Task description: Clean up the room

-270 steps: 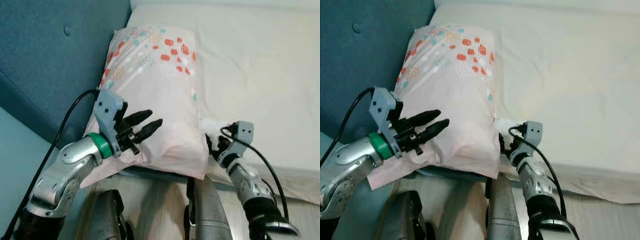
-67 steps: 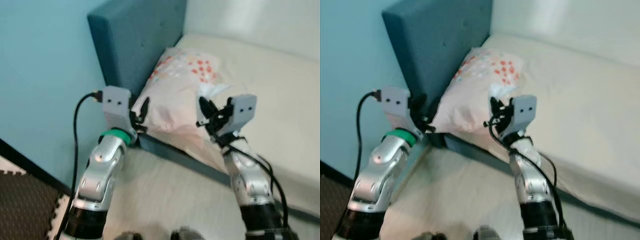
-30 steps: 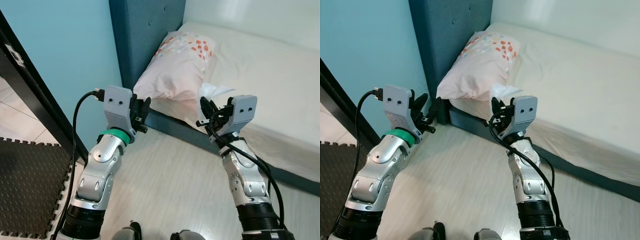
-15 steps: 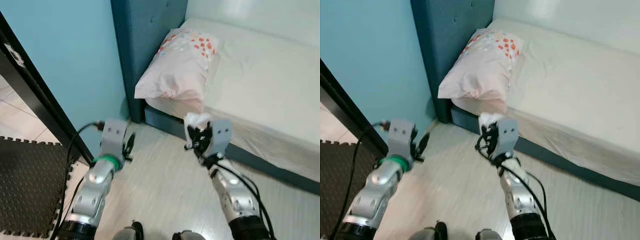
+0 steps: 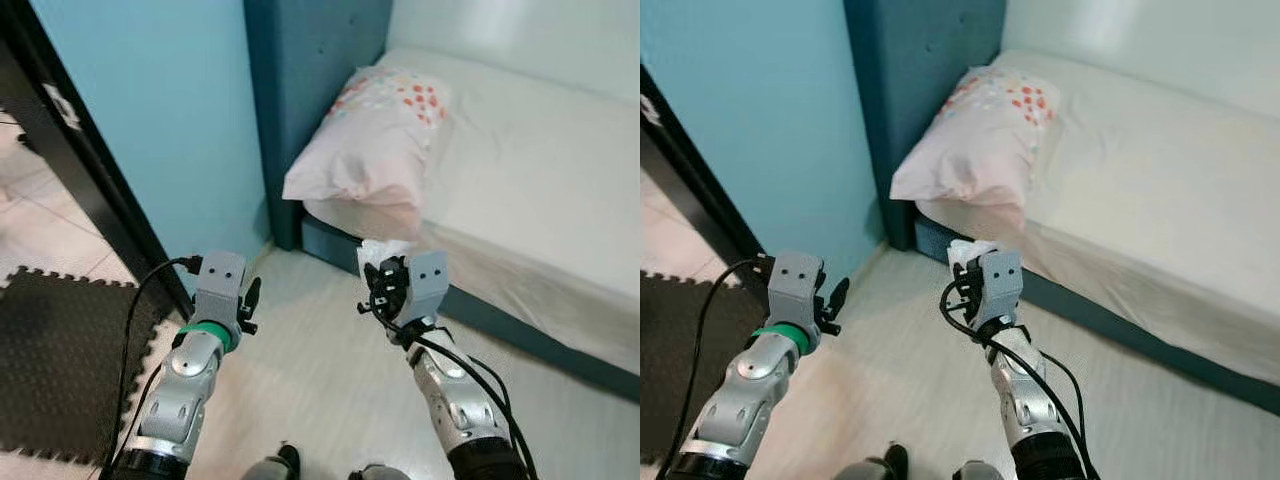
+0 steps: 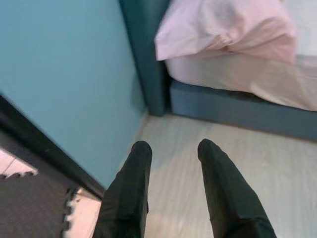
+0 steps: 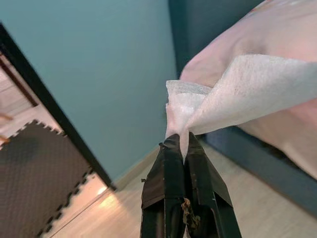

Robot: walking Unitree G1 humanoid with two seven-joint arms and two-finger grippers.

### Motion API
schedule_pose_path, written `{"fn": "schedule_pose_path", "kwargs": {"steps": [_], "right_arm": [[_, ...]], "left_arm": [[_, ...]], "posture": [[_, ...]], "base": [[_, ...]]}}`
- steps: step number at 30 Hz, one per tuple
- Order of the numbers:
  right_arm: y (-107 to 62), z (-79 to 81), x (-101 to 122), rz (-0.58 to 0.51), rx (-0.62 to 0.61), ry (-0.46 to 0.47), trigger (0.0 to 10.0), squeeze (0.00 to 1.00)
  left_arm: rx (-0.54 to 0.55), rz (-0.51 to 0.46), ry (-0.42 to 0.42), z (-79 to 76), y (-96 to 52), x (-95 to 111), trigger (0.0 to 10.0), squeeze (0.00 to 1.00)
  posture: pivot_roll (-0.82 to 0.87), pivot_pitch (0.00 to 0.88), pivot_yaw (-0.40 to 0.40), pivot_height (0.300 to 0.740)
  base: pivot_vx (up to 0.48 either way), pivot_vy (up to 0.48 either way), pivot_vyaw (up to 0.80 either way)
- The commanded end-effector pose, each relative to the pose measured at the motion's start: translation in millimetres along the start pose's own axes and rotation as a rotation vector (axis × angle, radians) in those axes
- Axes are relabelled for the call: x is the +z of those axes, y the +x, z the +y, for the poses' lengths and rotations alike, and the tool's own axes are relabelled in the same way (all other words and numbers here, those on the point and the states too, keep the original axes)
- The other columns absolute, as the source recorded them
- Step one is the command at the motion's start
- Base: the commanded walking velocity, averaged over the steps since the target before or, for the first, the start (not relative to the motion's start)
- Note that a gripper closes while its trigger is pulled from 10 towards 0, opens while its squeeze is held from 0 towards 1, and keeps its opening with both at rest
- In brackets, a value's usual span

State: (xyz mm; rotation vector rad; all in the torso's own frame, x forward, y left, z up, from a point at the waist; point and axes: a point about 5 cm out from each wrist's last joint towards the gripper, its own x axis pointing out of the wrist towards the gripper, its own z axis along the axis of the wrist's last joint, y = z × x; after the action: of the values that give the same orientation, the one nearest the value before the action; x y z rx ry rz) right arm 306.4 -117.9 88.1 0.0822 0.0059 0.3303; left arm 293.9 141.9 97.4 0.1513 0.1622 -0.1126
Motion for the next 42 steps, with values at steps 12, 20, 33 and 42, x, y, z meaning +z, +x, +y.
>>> {"fn": "schedule_pose_path", "kwargs": {"steps": [12,20,33,42], "right_arm": [[0.1,-4.0,-2.0,-0.001,-0.012,-0.019,10.0,0.0],[0.0,-7.9,-0.5,-0.007,-0.024,-0.023,10.0,0.0],[0.6,-9.5,1.3,-0.027,-0.04,0.013,10.0,0.0],[0.6,-8.9,1.1,-0.03,-0.04,0.024,10.0,0.0]], "left_arm": [[-0.017,0.012,0.018,-1.8,-0.6,-5.9,10.0,0.0],[-0.024,0.008,0.02,-2.7,0.3,-5.5,10.0,0.0],[-0.038,-0.008,0.004,-5.8,0.5,-3.0,10.0,0.0],[-0.057,-0.033,-0.016,-7.1,1.1,1.2,10.0,0.0]], "posture": [[-0.09,0.051,0.068,0.74],[-0.1,0.048,0.069,0.74],[-0.1,0.055,0.068,0.74],[-0.1,0.056,0.07,0.74]], "base": [[0.0,0.0,0.77],[0.0,0.0,0.76],[0.0,0.0,0.0],[0.0,0.0,0.0]]}}
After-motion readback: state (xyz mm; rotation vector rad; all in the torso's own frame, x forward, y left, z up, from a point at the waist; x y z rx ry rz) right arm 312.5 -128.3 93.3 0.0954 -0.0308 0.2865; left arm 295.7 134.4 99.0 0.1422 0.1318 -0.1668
